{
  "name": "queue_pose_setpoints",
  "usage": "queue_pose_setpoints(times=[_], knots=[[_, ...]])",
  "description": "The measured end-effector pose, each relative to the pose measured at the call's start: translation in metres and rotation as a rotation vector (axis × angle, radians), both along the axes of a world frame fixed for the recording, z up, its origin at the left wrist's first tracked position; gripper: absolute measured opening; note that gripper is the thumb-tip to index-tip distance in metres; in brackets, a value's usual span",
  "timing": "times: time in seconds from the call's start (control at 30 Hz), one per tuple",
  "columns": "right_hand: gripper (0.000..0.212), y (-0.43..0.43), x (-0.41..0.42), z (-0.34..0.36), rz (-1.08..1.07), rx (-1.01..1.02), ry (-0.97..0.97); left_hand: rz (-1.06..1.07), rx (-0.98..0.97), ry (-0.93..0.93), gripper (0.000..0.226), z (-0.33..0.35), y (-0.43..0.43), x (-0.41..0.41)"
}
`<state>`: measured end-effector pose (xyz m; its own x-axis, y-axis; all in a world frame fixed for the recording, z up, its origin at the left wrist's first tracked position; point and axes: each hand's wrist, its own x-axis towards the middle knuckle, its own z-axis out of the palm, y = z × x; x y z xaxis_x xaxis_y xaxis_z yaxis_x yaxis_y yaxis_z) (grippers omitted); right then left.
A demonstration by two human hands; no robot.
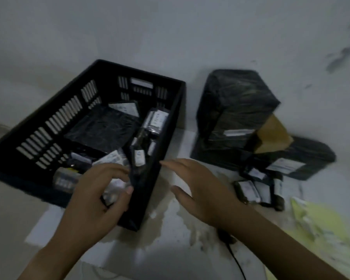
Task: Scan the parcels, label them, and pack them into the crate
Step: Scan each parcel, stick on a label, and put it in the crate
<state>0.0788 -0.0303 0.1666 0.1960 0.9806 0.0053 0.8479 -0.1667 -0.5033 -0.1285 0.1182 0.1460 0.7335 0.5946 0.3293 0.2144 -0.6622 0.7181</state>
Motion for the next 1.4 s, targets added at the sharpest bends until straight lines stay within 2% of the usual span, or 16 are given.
queue_pose_setpoints(times=[0.2, 0.33, 0.4, 0.5, 0.57, 0.63, 0.73, 0.83, 0.93, 1.0, 1.07, 1.13, 1.23, 1.4], knots=[[0.053, -0.170, 0.047, -0.043, -0.329, -0.134, 0.233, -0.162, -0.155, -0.017, 0.005, -0.025, -0.121, 0.082], [0.056, -0.270, 0.076, -0.083, -0.539, -0.226, 0.459, -0.273, -0.339, 0.230, 0.024, -0.087, -0.183, 0.120], [0.056, -0.305, 0.091, -0.102, -0.603, -0.276, 0.557, -0.306, -0.342, 0.348, 0.035, -0.121, -0.201, 0.130], [0.052, -0.331, 0.119, -0.125, -0.626, -0.307, 0.602, -0.317, -0.314, 0.459, 0.050, -0.163, -0.215, 0.146], [0.050, -0.335, 0.140, -0.140, -0.636, -0.307, 0.616, -0.225, -0.342, 0.612, 0.047, -0.186, -0.217, 0.156], [0.050, -0.328, 0.160, -0.154, -0.659, -0.284, 0.610, -0.081, -0.395, 0.696, 0.063, -0.209, -0.209, 0.158], [0.048, -0.300, 0.189, -0.169, -0.699, -0.229, 0.652, -0.023, -0.294, 0.741, 0.062, -0.224, -0.206, 0.158], [0.048, -0.267, 0.209, -0.183, -0.799, -0.177, 0.731, -0.055, -0.256, 0.812, 0.073, -0.227, -0.204, 0.158], [0.056, -0.244, 0.222, -0.198, -0.882, -0.190, 0.719, -0.118, -0.079, 0.824, 0.075, -0.232, -0.203, 0.148], [0.062, -0.233, 0.227, -0.211, -0.919, -0.226, 0.648, -0.243, -0.020, 1.014, 0.074, -0.233, -0.203, 0.144], [0.059, -0.225, 0.230, -0.225, -0.944, -0.243, 0.519, -0.255, 0.110, 1.178, 0.090, -0.243, -0.202, 0.136], [0.052, -0.219, 0.231, -0.237, -0.962, -0.262, 0.418, -0.301, 0.161, 1.212, 0.102, -0.247, -0.202, 0.134], [0.047, -0.214, 0.230, -0.244, -0.975, -0.270, 0.335, -0.345, 0.182, 1.141, 0.099, -0.252, -0.198, 0.137], [0.045, -0.218, 0.219, -0.251, -1.022, -0.228, 0.412, -0.322, 0.227, 1.141, 0.102, -0.259, -0.199, 0.133]])
